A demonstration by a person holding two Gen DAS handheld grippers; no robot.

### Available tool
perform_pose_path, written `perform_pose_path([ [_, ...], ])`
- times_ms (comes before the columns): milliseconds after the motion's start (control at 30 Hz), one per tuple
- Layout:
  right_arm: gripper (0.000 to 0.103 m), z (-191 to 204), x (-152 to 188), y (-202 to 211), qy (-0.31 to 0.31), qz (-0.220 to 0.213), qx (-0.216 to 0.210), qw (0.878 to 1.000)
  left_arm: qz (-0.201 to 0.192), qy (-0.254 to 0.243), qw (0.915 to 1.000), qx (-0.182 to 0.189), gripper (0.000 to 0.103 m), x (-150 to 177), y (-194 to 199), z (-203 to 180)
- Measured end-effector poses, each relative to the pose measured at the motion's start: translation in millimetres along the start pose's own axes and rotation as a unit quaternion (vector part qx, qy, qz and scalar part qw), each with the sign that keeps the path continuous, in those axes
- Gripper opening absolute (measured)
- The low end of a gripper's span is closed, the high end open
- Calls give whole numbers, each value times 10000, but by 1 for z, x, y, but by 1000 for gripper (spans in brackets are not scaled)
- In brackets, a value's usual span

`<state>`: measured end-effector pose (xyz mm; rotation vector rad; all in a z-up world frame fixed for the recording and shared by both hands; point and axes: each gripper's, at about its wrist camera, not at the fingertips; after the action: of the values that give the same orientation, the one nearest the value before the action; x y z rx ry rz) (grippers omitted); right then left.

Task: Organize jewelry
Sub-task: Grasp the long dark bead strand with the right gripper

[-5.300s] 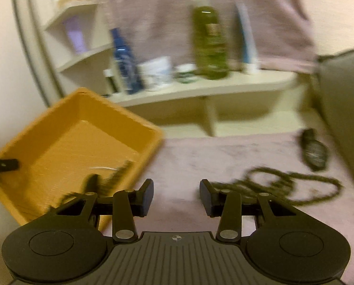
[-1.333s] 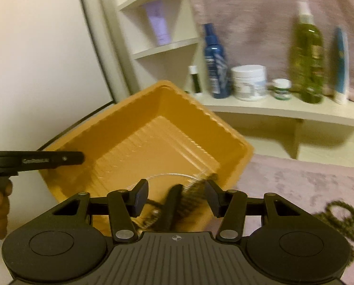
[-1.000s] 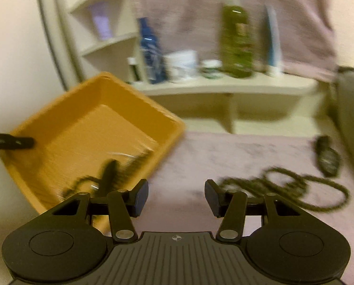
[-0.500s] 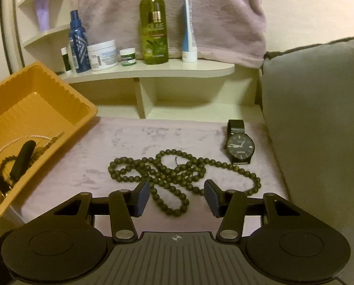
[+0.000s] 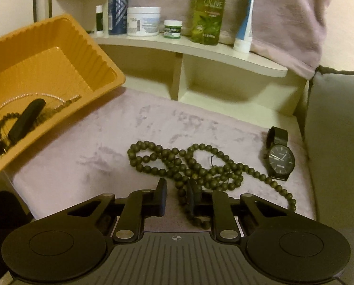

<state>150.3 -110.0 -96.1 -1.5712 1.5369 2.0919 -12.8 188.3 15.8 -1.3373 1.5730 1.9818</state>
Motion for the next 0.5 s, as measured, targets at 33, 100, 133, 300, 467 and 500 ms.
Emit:
perform_pose_path([
  [33, 17, 0, 1, -1, 16, -6, 17, 10000, 1, 1, 10000, 2, 9, 0, 0, 0],
  [100, 14, 1, 1, -1, -2, -18, 12, 10000, 0, -1, 10000, 4, 9, 0, 0, 0],
  [133, 7, 0, 1, -1, -11, -14, -2, 10000, 2, 0, 10000, 4, 9, 0, 0, 0],
  [300, 7, -2, -3, 10, -86, -138, -15, 9999, -1, 2, 10000, 7, 9, 0, 0, 0],
  [467, 7, -8, -19, 39, -197, -522, -45, 9984, -8, 0, 10000, 14, 9, 0, 0, 1],
  [500, 7, -10, -23, 46, -228, -607, -46, 9979, -9, 3, 10000, 19, 9, 0, 0, 1],
])
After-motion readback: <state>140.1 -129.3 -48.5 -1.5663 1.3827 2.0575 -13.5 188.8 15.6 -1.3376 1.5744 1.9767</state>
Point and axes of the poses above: each gripper's, at about its wrist camera, not at the fingertips, and y roughly against the way its jaws point, z to its left, x to its underside, and after that the axes turned 1 degree about -y, right-handed
